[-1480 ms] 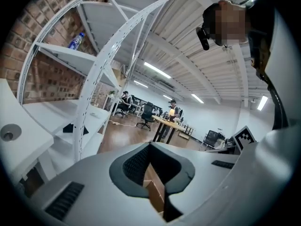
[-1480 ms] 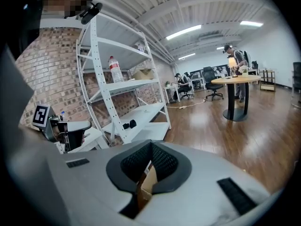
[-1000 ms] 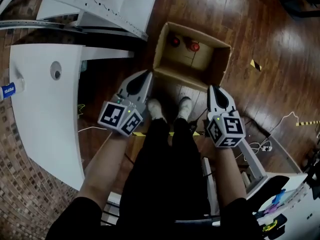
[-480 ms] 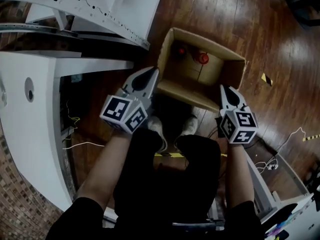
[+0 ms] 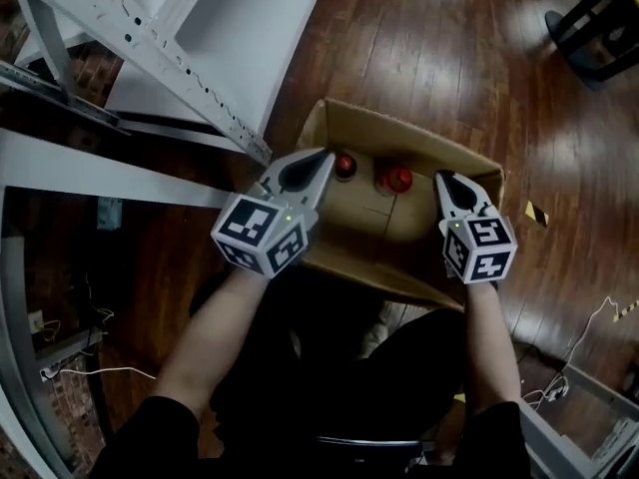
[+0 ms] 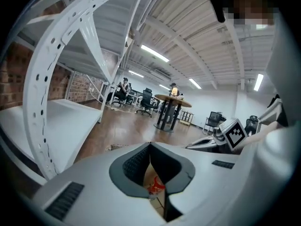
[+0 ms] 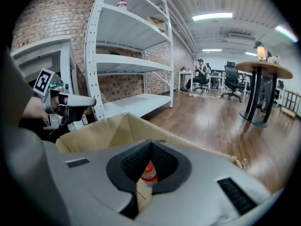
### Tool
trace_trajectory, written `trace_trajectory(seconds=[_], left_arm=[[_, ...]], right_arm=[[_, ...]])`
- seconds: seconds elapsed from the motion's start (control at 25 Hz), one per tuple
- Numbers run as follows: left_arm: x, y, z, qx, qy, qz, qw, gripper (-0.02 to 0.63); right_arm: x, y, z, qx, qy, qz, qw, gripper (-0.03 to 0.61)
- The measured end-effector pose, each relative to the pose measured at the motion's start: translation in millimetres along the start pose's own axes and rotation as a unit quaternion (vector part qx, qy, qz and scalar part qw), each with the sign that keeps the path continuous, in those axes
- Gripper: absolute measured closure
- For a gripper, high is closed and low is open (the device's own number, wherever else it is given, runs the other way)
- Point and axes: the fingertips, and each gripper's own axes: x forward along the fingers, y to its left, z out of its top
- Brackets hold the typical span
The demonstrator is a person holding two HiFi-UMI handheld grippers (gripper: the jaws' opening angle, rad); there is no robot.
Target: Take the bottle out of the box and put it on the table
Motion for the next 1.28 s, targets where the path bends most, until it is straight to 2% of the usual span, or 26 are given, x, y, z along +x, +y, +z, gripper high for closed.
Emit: trace_trajectory(seconds=[0.08,0.24,0.32,0.4,0.52,0.68,0.92,1.0,1.28], left_arm=[[6.4,3.2,-10.0,-0.008,-0.002,-0.009,0.9999,0.607],[7.6,-4.5,-15.9,-0.012,0.008,-0.026,0.9995,0.607],[8.2,-9.0,-12.0,-0.018,-0.003,-0.030,0.9994,0.607],[10.5,-9.5,-12.2,-0.019,-0.009,-0.034,0.9992,0.609],[11.0,-13.4,-14.7,0.005,0.004,-0.042,0.9991,0.609],[3.1,-26.7,-14.6,0.030,0.012,-0.041,0.9986,0.609],[-1.0,-46.0,-8.5,0.037,0.011,-0.048,0.9981,0.609],[-5.5,-46.0,-10.4,0.041,0.019,-0.047,0.9979,0.609],[-15.6,-29.3,-16.0,0.041,0.034,-0.022,0.9984,0.609]], right_arm=[[5.4,-1.6,-7.6,0.011,0.004,0.011,1.000,0.567],[15.7,10.3,-27.5,0.038,0.039,0.065,0.996,0.391],[26.3,13.6,-47.0,0.023,0.072,0.082,0.994,0.305],[40.1,15.1,-70.1,-0.004,0.107,0.089,0.990,0.246],[59.7,15.4,-98.4,-0.017,0.138,0.093,0.986,0.175],[87.3,2.6,-118.9,-0.008,0.140,0.080,0.987,0.175],[119.4,7.1,-128.9,-0.029,0.131,0.099,0.986,0.173],[125.9,14.7,-130.8,-0.028,0.128,0.112,0.985,0.106],[148.7,5.7,-161.3,-0.015,0.159,0.086,0.983,0.107]])
